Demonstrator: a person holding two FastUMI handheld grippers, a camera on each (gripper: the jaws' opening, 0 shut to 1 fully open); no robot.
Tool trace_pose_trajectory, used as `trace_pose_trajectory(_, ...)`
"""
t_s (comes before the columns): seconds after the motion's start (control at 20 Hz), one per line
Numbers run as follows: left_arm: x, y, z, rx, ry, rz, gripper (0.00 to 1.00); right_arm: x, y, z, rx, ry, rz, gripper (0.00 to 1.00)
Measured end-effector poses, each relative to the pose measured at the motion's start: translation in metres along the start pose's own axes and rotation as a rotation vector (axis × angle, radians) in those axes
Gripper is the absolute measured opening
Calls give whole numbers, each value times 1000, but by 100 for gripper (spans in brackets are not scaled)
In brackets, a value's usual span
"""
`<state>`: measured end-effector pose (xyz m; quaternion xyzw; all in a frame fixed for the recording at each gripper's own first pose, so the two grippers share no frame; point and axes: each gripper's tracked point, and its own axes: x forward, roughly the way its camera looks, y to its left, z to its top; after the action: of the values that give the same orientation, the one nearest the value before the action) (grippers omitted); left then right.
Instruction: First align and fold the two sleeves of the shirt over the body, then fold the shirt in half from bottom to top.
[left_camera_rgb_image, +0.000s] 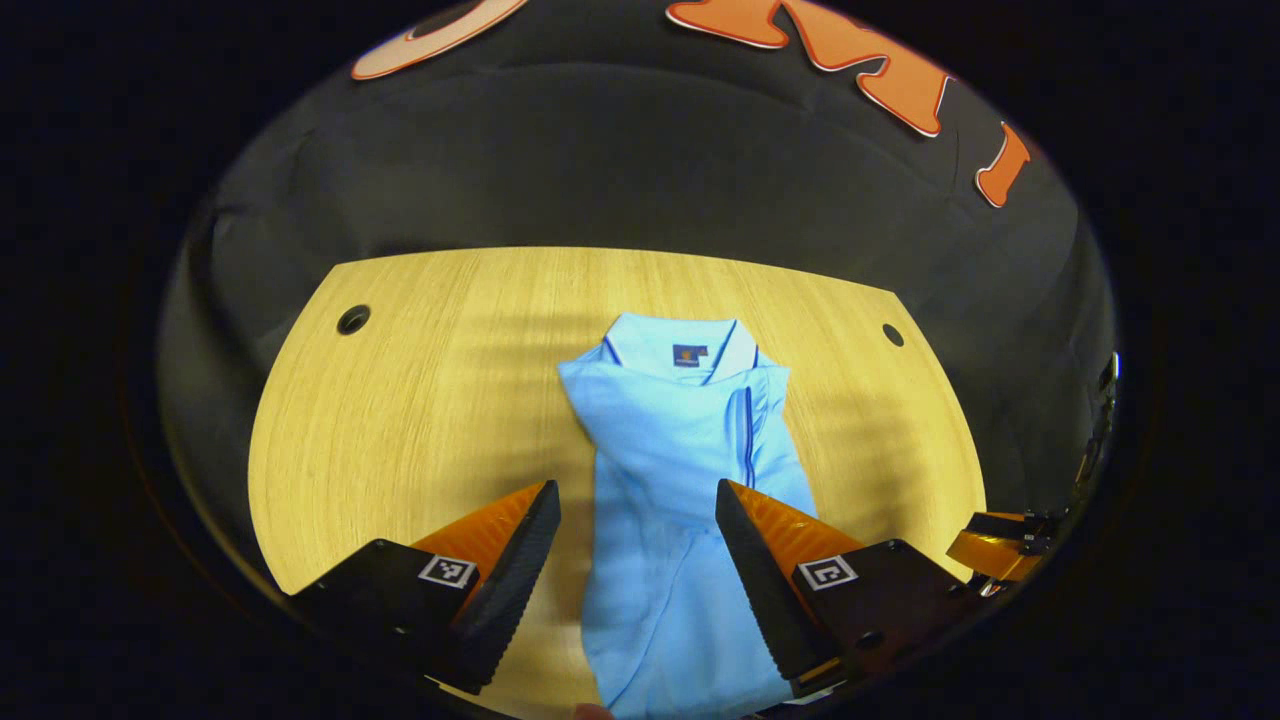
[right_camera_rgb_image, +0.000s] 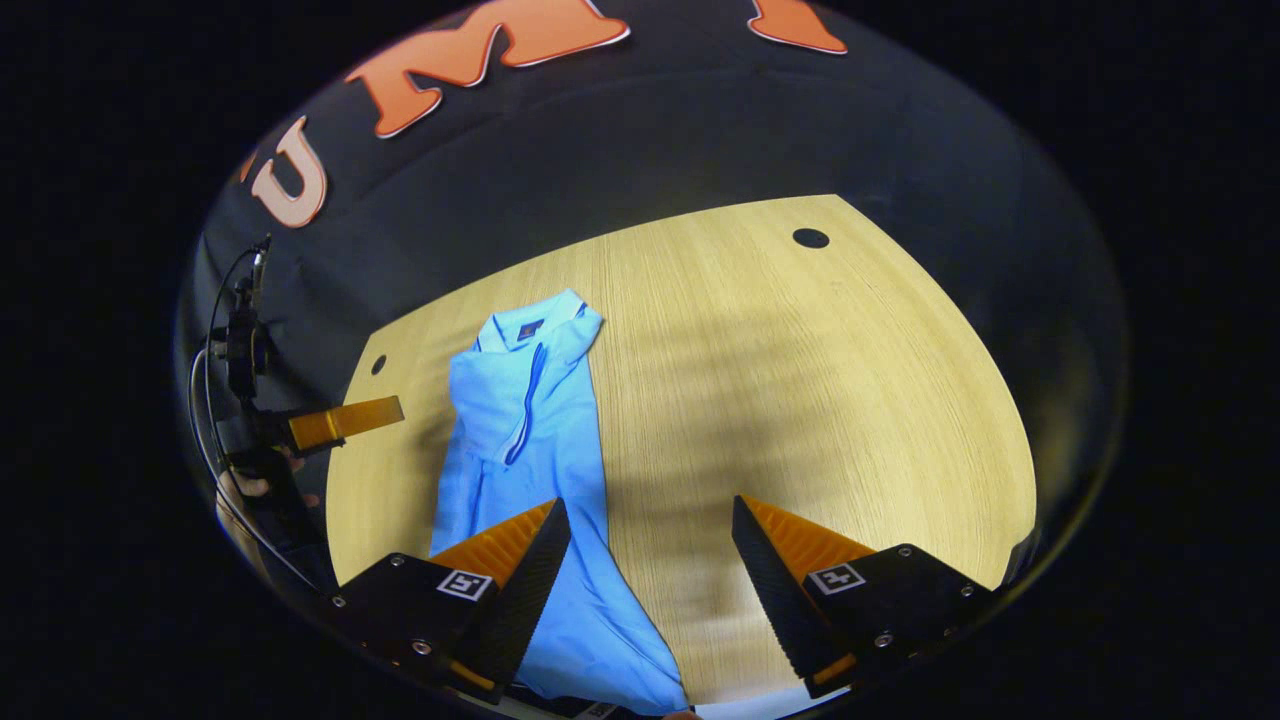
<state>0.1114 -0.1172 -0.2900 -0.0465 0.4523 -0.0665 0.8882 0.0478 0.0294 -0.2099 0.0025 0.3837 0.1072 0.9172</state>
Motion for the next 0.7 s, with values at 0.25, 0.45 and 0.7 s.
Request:
trace_pose_trajectory(0.25, -41, 36, -77, -29, 70, 4, 100, -3, 14, -44, -99, 76, -8, 99)
trace_pose_trajectory(0.45, -65, 45, -143, -15, 125, 20, 100, -9, 14, -102, -144, 177, -19, 99)
trace_pose_trajectory(0.7, -91, 44, -241, -80, 253, 13, 100, -26, 3, -191, -208, 331, -68, 99)
